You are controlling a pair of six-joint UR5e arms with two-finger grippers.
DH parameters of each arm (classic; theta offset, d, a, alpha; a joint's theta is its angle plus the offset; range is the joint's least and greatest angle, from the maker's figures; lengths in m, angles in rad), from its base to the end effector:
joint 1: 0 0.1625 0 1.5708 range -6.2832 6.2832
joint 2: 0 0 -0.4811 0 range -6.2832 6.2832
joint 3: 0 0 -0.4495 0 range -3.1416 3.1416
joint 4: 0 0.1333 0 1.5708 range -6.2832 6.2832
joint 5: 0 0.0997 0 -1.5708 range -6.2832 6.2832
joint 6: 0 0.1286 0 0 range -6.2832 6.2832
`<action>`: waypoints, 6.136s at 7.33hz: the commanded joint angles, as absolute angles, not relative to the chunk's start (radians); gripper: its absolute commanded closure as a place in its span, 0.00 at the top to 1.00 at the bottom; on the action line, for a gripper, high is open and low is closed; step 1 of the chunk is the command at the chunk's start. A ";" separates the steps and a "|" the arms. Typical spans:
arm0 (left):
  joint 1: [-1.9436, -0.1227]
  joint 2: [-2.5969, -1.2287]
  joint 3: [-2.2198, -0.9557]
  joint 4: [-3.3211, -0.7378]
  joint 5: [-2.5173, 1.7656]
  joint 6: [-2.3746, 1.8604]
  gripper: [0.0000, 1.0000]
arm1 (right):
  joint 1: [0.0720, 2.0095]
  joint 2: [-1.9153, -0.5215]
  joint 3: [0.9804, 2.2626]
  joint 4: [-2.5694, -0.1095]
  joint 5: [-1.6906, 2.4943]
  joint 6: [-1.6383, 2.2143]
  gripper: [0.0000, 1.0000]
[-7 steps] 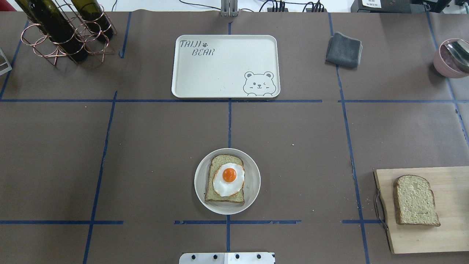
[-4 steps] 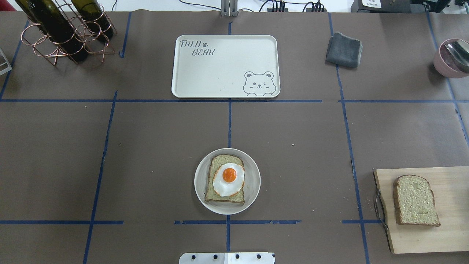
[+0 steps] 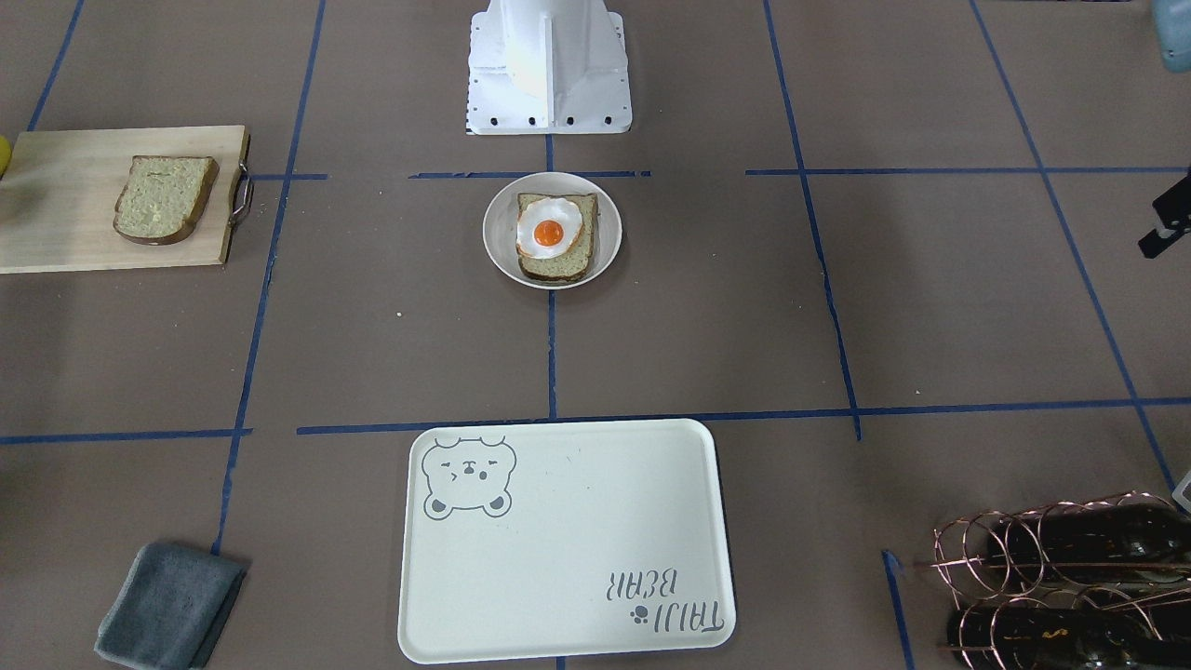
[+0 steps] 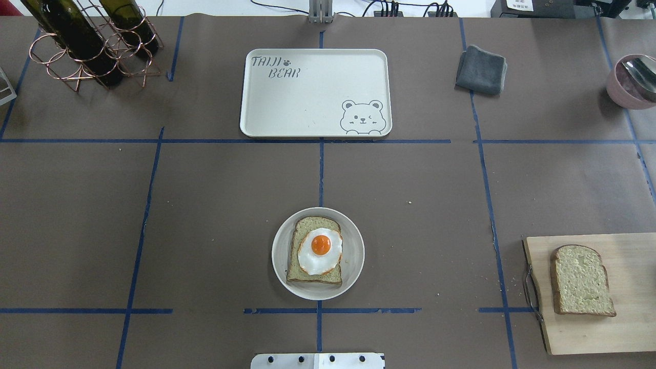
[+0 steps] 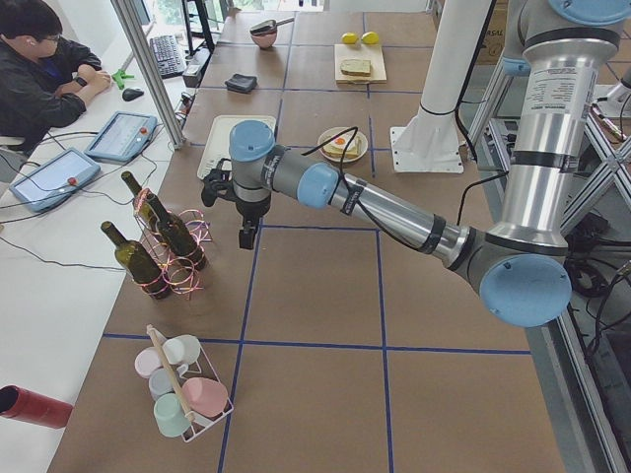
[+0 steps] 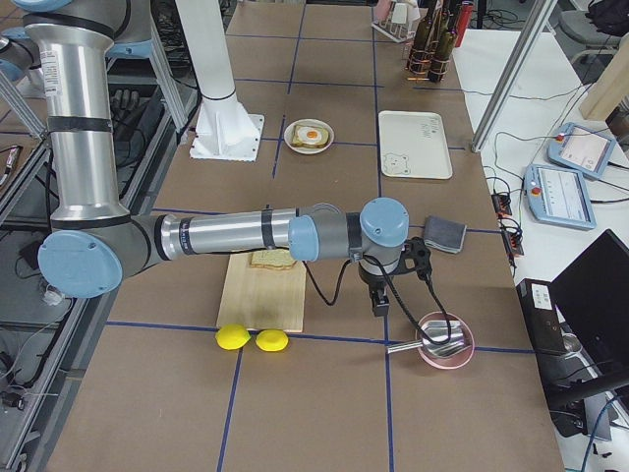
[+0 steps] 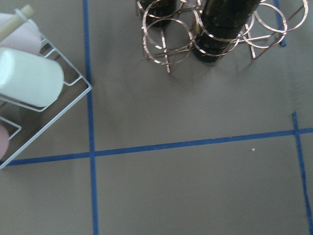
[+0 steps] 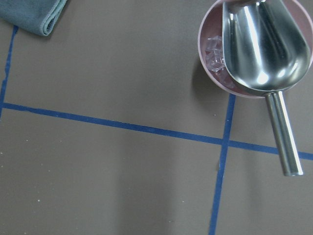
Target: Make sandwich and place on tray
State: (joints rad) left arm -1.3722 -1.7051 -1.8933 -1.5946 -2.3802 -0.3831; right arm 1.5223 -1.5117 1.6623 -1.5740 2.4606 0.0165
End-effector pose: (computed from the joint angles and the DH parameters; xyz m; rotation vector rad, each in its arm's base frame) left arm 0.0784 -0.5934 0.4736 0.2069 0.8887 0.0229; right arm 0.0051 -0.5843 0.6408 0.1086 -0.8923 -0.0954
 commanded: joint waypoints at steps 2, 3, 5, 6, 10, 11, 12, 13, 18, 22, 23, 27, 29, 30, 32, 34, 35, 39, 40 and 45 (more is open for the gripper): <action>-1.148 -1.816 -1.934 -1.667 -2.367 -0.763 1.00 | 1.352 -1.516 1.790 -1.569 2.458 0.397 1.00; -1.071 -1.848 -1.960 -1.667 -2.330 -0.860 1.00 | 1.292 -1.537 1.877 -1.542 2.378 0.494 1.00; -0.948 -1.870 -1.979 -1.748 -2.264 -1.099 1.00 | 1.226 -1.697 1.931 -1.342 2.367 0.613 0.99; -0.896 -1.871 -1.977 -1.800 -2.254 -1.200 1.00 | 1.206 -1.728 1.930 -1.268 2.367 0.662 0.98; -0.701 -1.988 -1.974 -1.819 -2.125 -1.478 1.00 | 1.112 -1.914 1.956 -0.977 2.313 0.791 0.99; -0.690 -1.993 -1.976 -1.819 -2.120 -1.498 1.00 | 1.065 -1.954 1.956 -0.909 2.295 0.846 0.99; -0.689 -2.006 -1.974 -1.818 -2.112 -1.511 1.00 | 0.980 -1.971 1.956 -0.899 2.220 0.854 0.98; -0.687 -2.009 -1.974 -1.818 -2.111 -1.531 1.00 | 0.888 -1.973 1.956 -0.861 2.144 0.953 0.98; -0.660 -2.020 -1.967 -1.818 -2.088 -1.534 1.00 | 0.667 -2.108 1.931 -0.673 2.014 1.095 0.83; -0.660 -2.020 -1.965 -1.818 -2.083 -1.534 1.00 | 0.629 -2.099 1.902 -0.673 2.016 1.095 0.68; -0.661 -2.020 -1.965 -1.818 -2.083 -1.534 1.00 | 0.624 -2.095 1.901 -0.673 2.016 1.095 0.66; -0.661 -2.020 -1.965 -1.816 -2.083 -1.534 1.00 | 0.612 -2.074 1.884 -0.673 2.014 1.095 0.55; -0.661 -2.019 -1.965 -1.816 -2.083 -1.534 1.00 | 0.611 -2.074 1.884 -0.673 2.016 1.095 0.39; -0.661 -2.019 -1.967 -1.816 -2.083 -1.534 1.00 | 0.612 -2.074 1.884 -0.672 2.016 1.095 0.07; -0.661 -2.017 -1.965 -1.816 -2.082 -1.534 1.00 | 0.614 -2.074 1.884 -0.663 2.019 1.092 0.00; -0.661 -2.016 -1.964 -1.815 -2.082 -1.534 1.00 | 0.615 -2.074 1.891 -0.658 2.019 1.092 0.00; -0.661 -2.017 -1.963 -1.815 -2.082 -1.534 1.00 | 0.620 -2.074 1.911 -0.655 2.020 1.092 0.00; -0.663 -2.013 -1.965 -1.813 -2.082 -1.534 1.00 | 0.711 -2.065 1.993 -0.608 2.069 1.092 0.00; -0.664 -2.014 -1.967 -1.813 -2.082 -1.534 1.00 | 0.757 -2.043 1.993 -0.562 2.124 1.097 0.00; -0.663 -2.013 -1.962 -1.815 -2.082 -1.534 1.00 | 0.787 -1.641 1.945 -0.634 2.189 1.313 0.00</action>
